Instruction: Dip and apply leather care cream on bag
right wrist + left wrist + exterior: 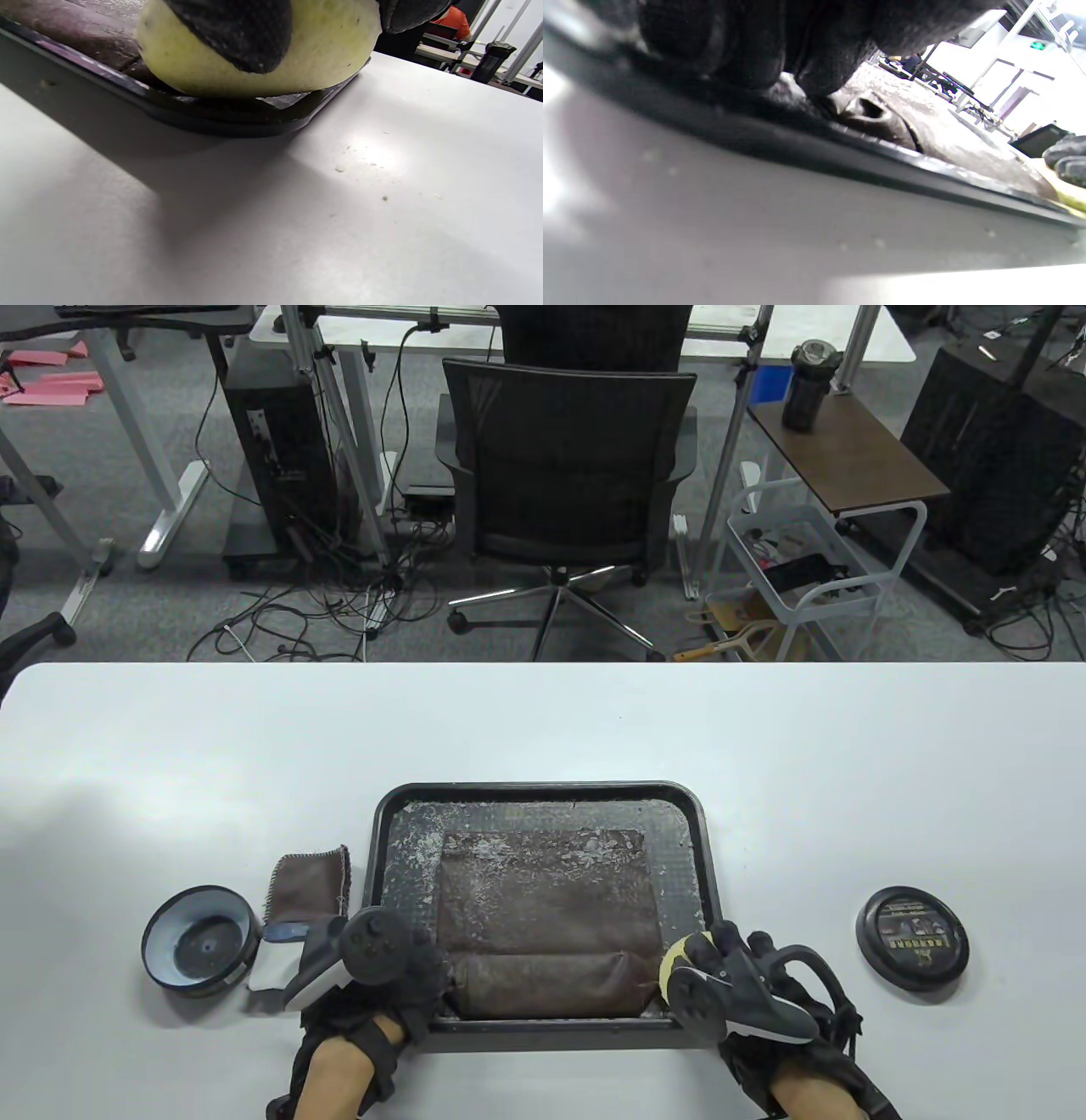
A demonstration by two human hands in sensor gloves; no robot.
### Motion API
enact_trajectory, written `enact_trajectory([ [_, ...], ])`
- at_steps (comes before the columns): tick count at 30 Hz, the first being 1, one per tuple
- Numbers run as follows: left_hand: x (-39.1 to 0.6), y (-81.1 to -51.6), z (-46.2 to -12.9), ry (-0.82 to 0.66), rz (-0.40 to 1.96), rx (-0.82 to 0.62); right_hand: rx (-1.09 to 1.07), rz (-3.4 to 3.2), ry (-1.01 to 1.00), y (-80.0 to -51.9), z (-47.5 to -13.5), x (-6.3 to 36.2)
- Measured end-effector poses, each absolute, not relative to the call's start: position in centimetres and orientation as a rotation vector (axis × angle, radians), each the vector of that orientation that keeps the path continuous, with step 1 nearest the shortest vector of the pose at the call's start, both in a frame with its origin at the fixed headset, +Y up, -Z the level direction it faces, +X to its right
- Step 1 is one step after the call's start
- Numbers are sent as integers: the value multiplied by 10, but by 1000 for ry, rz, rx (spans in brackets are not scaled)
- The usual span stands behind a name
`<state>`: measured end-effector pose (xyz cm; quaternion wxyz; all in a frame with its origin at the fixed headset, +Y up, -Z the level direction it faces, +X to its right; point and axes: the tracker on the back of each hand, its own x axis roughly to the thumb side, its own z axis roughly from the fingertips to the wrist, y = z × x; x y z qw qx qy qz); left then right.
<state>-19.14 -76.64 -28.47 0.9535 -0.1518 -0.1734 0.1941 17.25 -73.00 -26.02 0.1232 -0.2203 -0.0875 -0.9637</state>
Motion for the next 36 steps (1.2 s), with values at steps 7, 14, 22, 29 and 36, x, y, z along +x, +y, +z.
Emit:
enact_trajectory([
  [7, -157, -734, -271, -446, 235, -62, -605, -2915, -150, -715, -261, 186],
  [14, -63, -731, -258, -559, 216, 52, -583, -3001, -123, -712, -265, 193],
  [22, 24, -742, -265, -570, 154, -65, -552, -3068, -97, -709, -267, 201],
  [29, 55, -765, -280, -447, -31, -281, -509, -3124, -57, -704, -268, 213],
  [36, 63, -767, -289, -393, -51, -328, -491, -3128, -65, -704, -269, 217],
])
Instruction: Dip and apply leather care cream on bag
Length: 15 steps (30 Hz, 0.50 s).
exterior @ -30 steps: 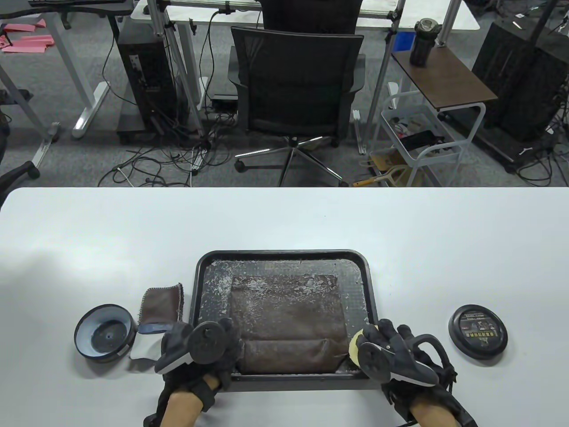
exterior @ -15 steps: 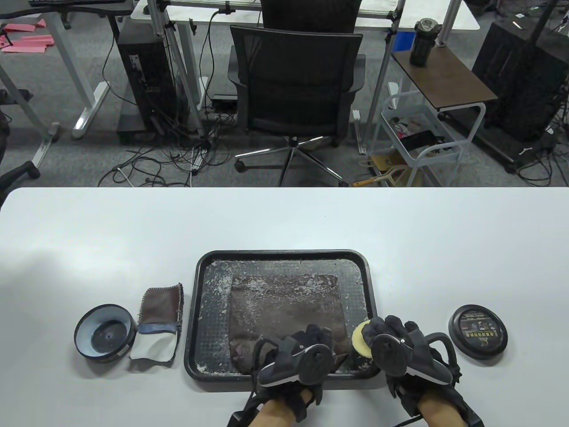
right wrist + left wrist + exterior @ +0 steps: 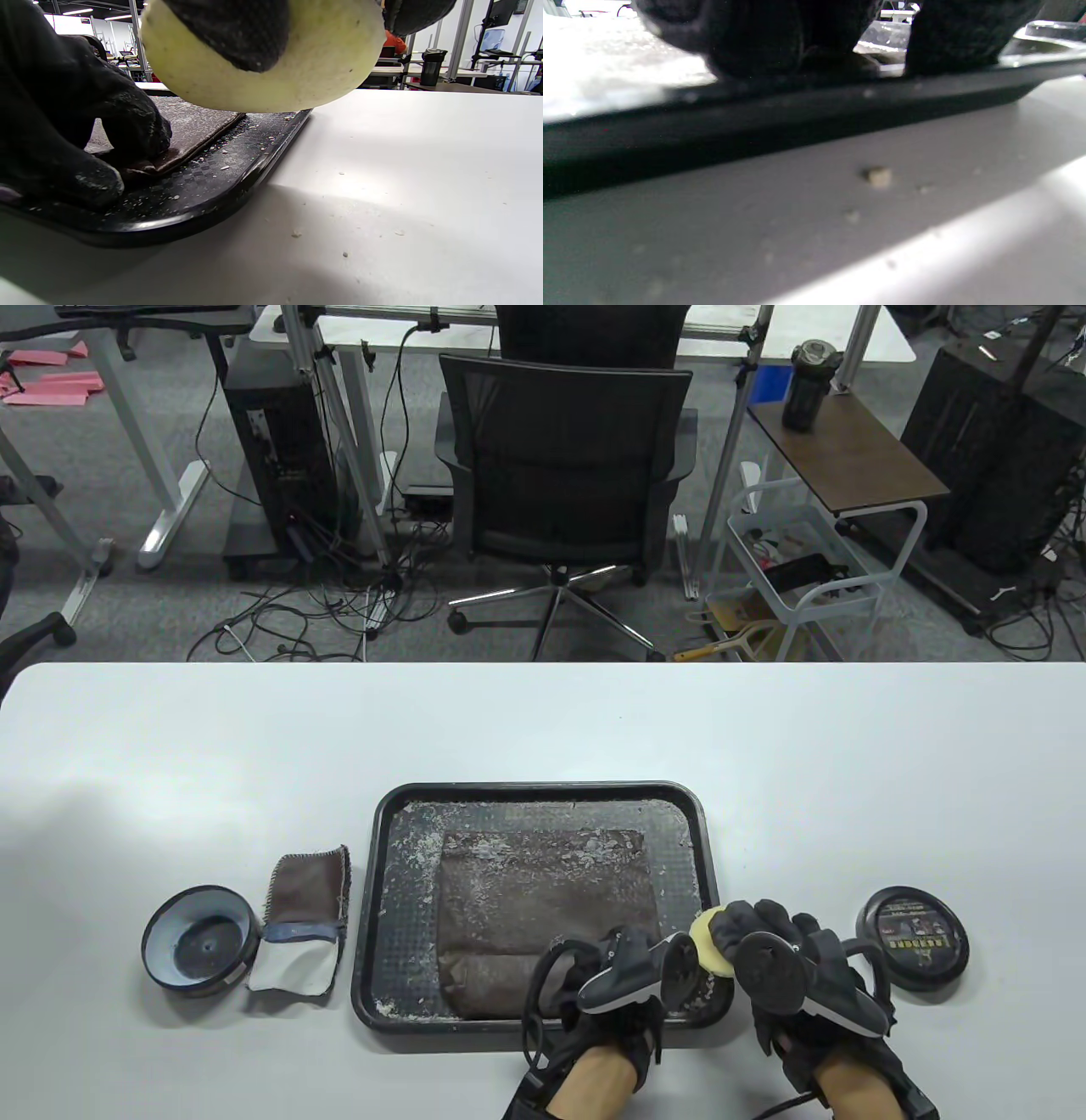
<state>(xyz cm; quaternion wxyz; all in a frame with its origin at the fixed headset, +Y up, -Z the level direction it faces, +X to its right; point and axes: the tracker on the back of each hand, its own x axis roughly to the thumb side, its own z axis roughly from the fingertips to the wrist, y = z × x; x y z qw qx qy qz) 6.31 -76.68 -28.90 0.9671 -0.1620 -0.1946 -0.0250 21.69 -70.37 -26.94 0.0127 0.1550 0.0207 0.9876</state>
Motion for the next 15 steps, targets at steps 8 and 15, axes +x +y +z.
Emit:
enact_trajectory([
  [8, 67, -764, -287, -444, -52, -275, 471, 3076, 70, -704, -270, 218],
  [15, 50, -758, -291, -425, 92, -227, 459, 3075, 68, -704, -271, 220],
])
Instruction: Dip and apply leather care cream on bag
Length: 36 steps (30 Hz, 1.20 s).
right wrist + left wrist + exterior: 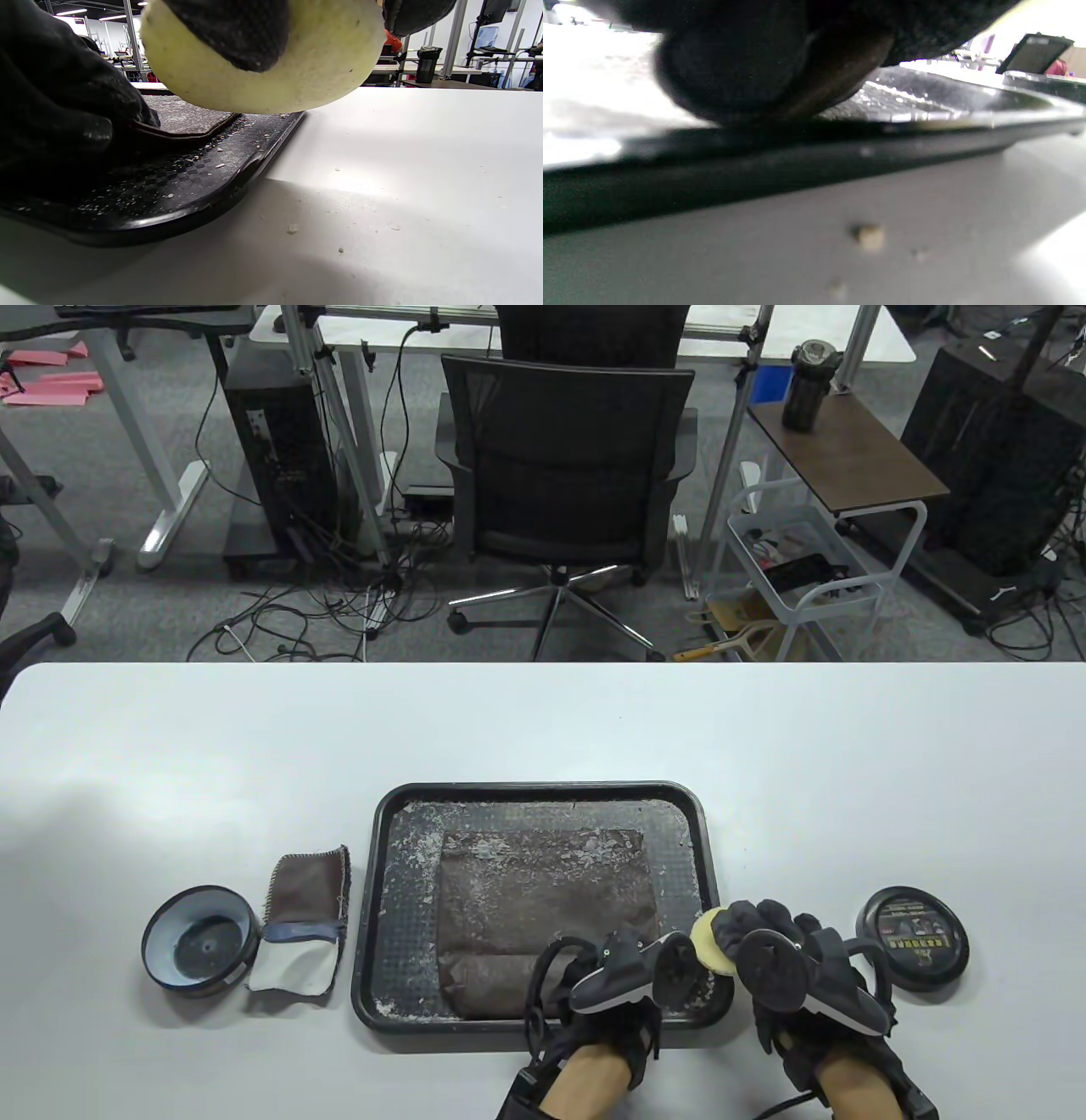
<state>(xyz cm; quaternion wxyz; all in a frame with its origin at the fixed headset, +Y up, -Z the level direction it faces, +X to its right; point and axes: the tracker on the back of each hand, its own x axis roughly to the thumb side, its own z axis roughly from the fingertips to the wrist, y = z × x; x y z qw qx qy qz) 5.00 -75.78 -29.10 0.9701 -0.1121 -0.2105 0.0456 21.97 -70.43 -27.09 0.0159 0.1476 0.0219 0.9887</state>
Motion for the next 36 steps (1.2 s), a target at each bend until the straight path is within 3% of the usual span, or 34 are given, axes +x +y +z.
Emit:
enact_trajectory([
  [6, 34, -742, -291, -407, 245, -96, 441, 3070, 53, -705, -272, 222],
  [15, 11, -701, -274, -408, 600, 211, 389, 3061, 19, -703, -273, 228],
  [25, 1, -678, -253, -455, 818, 488, 373, 3057, -3, -703, -273, 230],
  [32, -14, -673, -245, -403, 1046, 643, 378, 3051, -25, -704, -273, 230],
  [36, -25, -683, -251, -353, 1151, 632, 383, 3049, -28, -704, -273, 230],
])
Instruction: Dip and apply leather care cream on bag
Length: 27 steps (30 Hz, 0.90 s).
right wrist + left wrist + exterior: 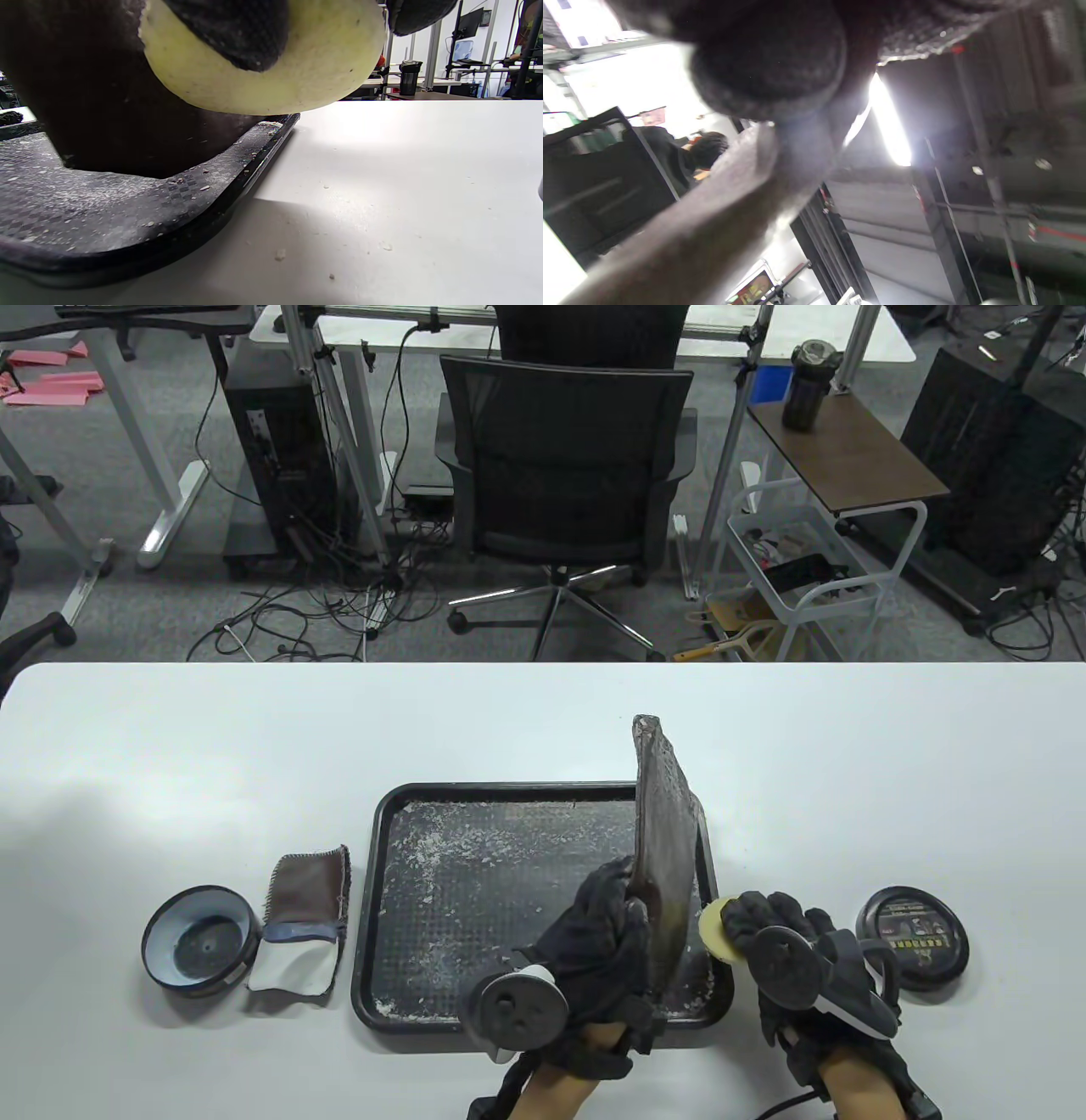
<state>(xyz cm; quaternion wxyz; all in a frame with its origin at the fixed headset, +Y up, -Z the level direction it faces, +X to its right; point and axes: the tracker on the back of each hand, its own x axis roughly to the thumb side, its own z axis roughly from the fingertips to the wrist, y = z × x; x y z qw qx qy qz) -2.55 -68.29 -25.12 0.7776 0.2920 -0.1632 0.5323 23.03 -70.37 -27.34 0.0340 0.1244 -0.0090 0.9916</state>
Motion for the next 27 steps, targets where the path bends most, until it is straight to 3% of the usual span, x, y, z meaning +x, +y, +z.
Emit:
enact_trajectory([
  [5, -50, -715, -263, -151, 1346, 508, 384, 3045, -32, -704, -273, 231],
  [13, -108, -738, -267, 116, 1252, 310, 399, 3041, -32, -704, -273, 231],
  [17, -132, -746, -269, 181, 1171, 179, 405, 3042, -26, -704, -273, 231],
  [20, -146, -752, -270, 227, 1079, -1, 409, 3045, -15, -705, -273, 231],
  [24, -159, -754, -274, 253, 786, -182, 414, 3044, -1, -705, -273, 231],
  [27, -162, -758, -278, 258, 691, -258, 419, 3042, 7, -706, -273, 230],
])
